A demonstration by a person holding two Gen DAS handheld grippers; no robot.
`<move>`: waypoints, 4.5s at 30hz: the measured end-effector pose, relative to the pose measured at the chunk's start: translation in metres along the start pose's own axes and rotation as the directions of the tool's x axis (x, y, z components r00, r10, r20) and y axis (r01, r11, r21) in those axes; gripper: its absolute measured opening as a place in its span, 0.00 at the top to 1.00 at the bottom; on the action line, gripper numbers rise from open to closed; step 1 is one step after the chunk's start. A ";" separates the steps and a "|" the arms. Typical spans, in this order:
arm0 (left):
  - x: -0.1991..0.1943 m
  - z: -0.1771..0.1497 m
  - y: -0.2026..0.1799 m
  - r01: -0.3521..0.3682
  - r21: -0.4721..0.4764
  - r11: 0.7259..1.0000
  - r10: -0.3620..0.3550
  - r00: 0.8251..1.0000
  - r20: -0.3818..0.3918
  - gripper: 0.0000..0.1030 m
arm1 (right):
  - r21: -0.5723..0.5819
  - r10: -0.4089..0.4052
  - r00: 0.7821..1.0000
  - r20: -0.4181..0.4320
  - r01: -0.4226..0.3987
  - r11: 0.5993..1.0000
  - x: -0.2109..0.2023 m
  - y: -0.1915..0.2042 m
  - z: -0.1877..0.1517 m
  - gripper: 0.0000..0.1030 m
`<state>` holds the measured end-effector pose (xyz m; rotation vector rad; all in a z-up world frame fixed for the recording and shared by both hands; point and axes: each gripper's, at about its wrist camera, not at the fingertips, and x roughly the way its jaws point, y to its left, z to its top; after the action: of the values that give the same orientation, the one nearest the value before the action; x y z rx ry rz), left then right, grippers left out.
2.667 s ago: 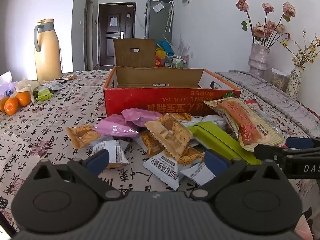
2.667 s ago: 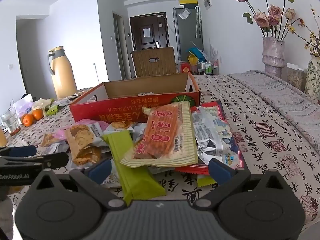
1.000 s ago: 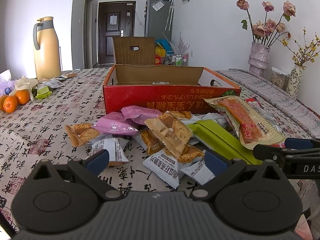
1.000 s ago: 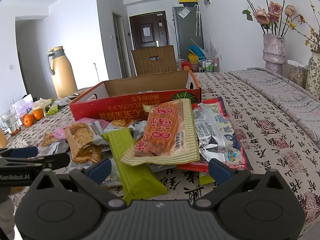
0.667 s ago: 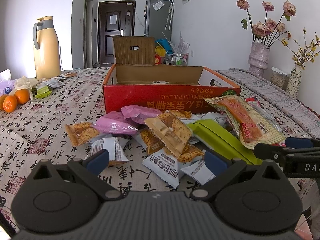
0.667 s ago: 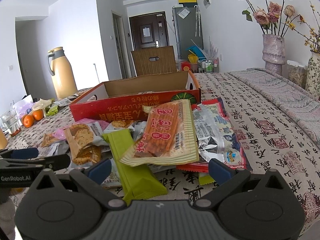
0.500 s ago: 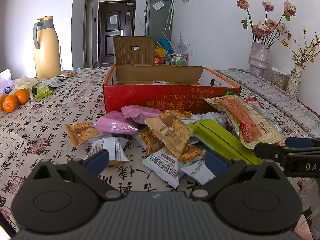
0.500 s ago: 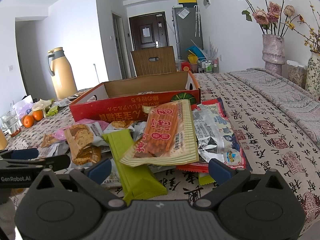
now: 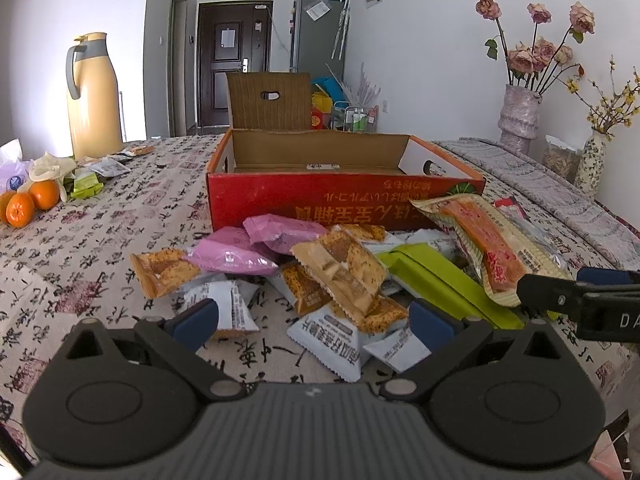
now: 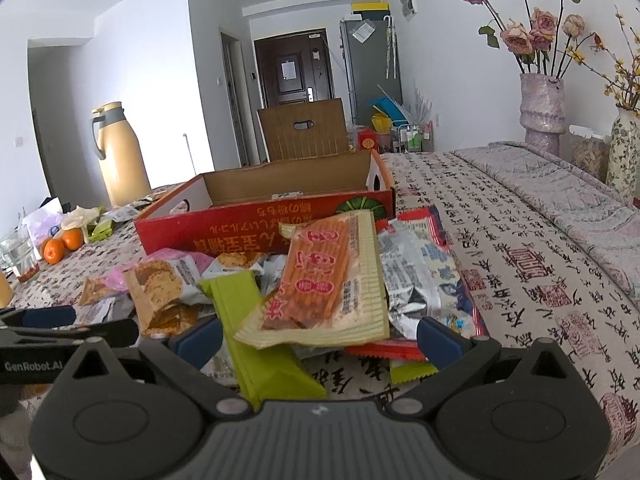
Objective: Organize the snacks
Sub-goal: 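Grasp the red-printed sausage pack with the right gripper, then grasp the white wrapped cake with the left gripper while the right gripper holds the sausage pack, then lower both held packets into the cardboard box and open both grippers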
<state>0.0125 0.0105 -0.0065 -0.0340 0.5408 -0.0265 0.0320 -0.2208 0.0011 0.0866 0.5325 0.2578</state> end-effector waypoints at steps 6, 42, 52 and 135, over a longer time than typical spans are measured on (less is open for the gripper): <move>0.002 0.010 0.006 -0.024 -0.009 1.000 0.024 1.000 0.001 0.00 | 0.003 -0.011 1.000 0.026 0.011 1.000 0.004 -0.002 0.012 0.00; 0.036 0.016 0.041 -0.097 -0.074 0.993 0.090 0.992 -0.083 0.00 | -0.087 -0.049 0.999 0.020 0.051 0.995 0.059 0.024 0.030 0.66; 0.050 0.014 0.060 -0.155 -0.113 0.981 0.134 0.976 -0.174 0.07 | -0.043 -0.023 0.998 0.055 0.025 0.999 0.043 0.018 0.028 0.66; 0.089 0.166 0.014 -0.050 -0.079 0.996 0.059 0.992 0.115 0.61 | -0.015 -0.016 0.993 0.114 0.018 1.000 0.135 0.021 0.157 0.65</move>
<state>0.1747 0.0256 0.0891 -0.0940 0.4248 0.0489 0.2201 -0.1665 0.0726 0.0804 0.4170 0.2390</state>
